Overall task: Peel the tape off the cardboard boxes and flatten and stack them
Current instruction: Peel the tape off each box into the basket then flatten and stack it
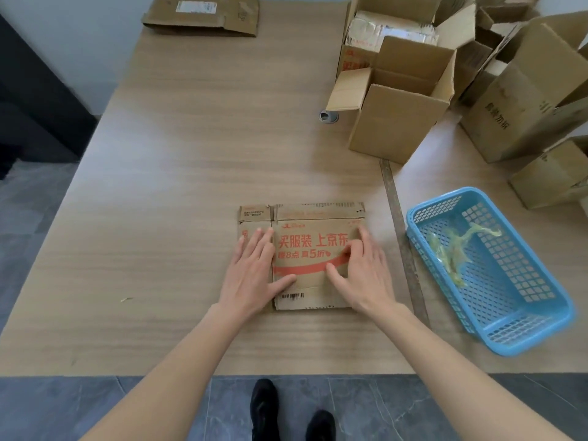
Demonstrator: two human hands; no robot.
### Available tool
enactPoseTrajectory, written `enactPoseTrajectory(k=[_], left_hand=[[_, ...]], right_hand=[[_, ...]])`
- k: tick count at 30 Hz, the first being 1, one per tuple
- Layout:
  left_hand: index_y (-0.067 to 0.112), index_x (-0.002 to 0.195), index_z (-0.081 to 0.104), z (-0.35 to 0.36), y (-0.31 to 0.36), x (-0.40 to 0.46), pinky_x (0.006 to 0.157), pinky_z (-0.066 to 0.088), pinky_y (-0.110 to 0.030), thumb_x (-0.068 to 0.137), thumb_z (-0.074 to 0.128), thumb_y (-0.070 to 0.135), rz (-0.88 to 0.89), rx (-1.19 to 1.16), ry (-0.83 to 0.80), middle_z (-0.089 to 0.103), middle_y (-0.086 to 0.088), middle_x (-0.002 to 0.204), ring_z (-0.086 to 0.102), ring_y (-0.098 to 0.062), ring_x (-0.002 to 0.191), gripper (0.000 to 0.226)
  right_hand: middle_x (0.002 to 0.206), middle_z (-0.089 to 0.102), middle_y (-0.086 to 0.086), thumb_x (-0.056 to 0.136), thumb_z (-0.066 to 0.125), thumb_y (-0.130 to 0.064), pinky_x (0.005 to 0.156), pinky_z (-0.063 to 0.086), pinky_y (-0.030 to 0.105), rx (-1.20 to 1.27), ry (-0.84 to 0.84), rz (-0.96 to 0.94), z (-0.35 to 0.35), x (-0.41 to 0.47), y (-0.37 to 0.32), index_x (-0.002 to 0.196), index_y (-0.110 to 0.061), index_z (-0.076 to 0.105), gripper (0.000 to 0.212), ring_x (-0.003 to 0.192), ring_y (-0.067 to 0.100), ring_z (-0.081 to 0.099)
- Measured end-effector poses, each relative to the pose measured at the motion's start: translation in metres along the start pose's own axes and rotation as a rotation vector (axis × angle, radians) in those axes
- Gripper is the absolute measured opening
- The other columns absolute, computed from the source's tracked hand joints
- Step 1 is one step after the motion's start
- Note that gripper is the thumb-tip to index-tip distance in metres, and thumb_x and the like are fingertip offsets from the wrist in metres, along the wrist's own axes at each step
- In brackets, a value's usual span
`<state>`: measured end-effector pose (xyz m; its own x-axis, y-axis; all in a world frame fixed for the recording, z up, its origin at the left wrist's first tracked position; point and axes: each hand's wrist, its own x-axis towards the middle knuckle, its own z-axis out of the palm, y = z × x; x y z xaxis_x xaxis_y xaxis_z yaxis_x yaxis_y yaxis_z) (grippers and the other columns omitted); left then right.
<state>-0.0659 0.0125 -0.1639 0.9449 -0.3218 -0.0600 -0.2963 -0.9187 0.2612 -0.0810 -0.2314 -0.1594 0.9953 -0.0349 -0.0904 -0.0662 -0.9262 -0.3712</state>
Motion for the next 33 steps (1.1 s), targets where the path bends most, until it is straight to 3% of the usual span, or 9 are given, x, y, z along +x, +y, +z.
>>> enactPoseTrajectory(k=[3,6,12,21,24,26,28,30,33], left_hand=[[0.018,0.111,0.055,0.009,0.000,0.009,0.128,0.009,-0.045,0.088,0.047,0.074,0.000,-0.040,0.059,0.030,-0.003,0.165,0.017,-0.022,0.156,0.062],[0.022,0.148,0.044,0.018,-0.001,0.010,0.126,0.014,-0.048,0.090,0.041,0.075,-0.008,-0.003,0.093,0.033,-0.004,0.161,0.022,-0.025,0.154,0.079],[0.028,0.164,0.011,0.025,-0.002,0.013,0.126,0.013,-0.052,0.094,0.030,0.077,-0.010,0.076,0.068,0.003,-0.009,0.171,0.001,-0.023,0.158,0.087],[0.028,0.164,0.009,0.024,-0.003,0.019,0.126,0.006,-0.051,0.093,0.034,0.074,-0.010,0.051,0.046,0.001,-0.007,0.172,-0.001,-0.023,0.158,0.088],[0.028,0.164,0.005,0.013,-0.005,0.022,0.126,-0.005,-0.045,0.095,0.033,0.070,-0.009,-0.042,-0.010,-0.008,0.000,0.172,-0.012,-0.015,0.157,0.086],[0.024,0.164,0.003,0.005,-0.007,0.017,0.127,-0.008,-0.041,0.093,0.036,0.074,-0.107,-0.127,-0.002,-0.010,0.003,0.171,-0.015,-0.012,0.156,0.093],[0.019,0.163,0.005,0.002,-0.011,0.004,0.127,-0.003,-0.042,0.081,0.044,0.085,-0.375,-0.203,0.034,-0.007,0.002,0.170,-0.011,-0.015,0.156,0.112],[0.019,0.162,0.012,0.001,-0.014,-0.015,0.127,0.001,-0.046,0.068,0.050,0.092,-0.587,-0.291,0.044,-0.004,0.002,0.168,-0.007,-0.020,0.155,0.125],[0.025,0.162,0.020,0.002,-0.013,-0.035,0.127,-0.001,-0.047,0.064,0.057,0.090,-0.560,-0.331,0.037,-0.003,0.005,0.168,-0.008,-0.017,0.155,0.123]], right_hand=[[0.170,-0.009,0.010,0.095,0.038,-0.067,0.128,0.002,0.045,-0.090,-0.044,-0.080,0.011,0.017,0.001,0.155,-0.028,0.020,0.074,0.157,0.023,-0.010],[0.169,-0.018,0.011,0.098,0.023,-0.071,0.127,0.001,0.051,-0.195,-0.025,-0.106,0.021,0.018,0.004,0.162,-0.038,0.001,0.075,0.156,0.026,-0.017],[0.170,-0.011,0.012,0.098,0.028,-0.070,0.126,0.010,0.053,-0.203,0.005,-0.094,0.025,0.019,0.005,0.162,-0.037,0.008,0.075,0.157,0.027,-0.010],[0.170,-0.003,0.012,0.095,0.035,-0.069,0.126,0.010,0.054,-0.179,-0.005,-0.088,0.022,0.027,0.004,0.161,-0.035,0.018,0.076,0.157,0.028,-0.003],[0.168,-0.021,0.009,0.098,0.027,-0.071,0.126,0.001,0.053,-0.166,-0.103,-0.096,0.012,0.031,0.002,0.162,-0.037,0.002,0.077,0.155,0.025,-0.020],[0.164,-0.034,0.000,0.098,0.026,-0.072,0.127,-0.005,0.048,-0.074,-0.149,-0.074,0.002,0.026,0.004,0.160,-0.037,-0.013,0.081,0.152,0.017,-0.029],[0.165,-0.030,-0.003,0.097,0.033,-0.072,0.125,-0.005,0.039,0.029,-0.099,0.035,-0.006,0.010,0.010,0.160,-0.032,-0.014,0.089,0.154,0.014,-0.021],[0.168,-0.018,0.000,0.094,0.043,-0.071,0.125,0.002,0.035,0.056,-0.058,0.176,-0.012,-0.015,0.018,0.163,-0.018,-0.002,0.098,0.157,0.018,-0.007],[0.170,0.000,0.004,0.094,0.055,-0.063,0.126,0.005,0.037,0.112,-0.094,0.210,-0.014,-0.043,0.022,0.162,-0.017,0.017,0.091,0.156,0.018,0.001]])
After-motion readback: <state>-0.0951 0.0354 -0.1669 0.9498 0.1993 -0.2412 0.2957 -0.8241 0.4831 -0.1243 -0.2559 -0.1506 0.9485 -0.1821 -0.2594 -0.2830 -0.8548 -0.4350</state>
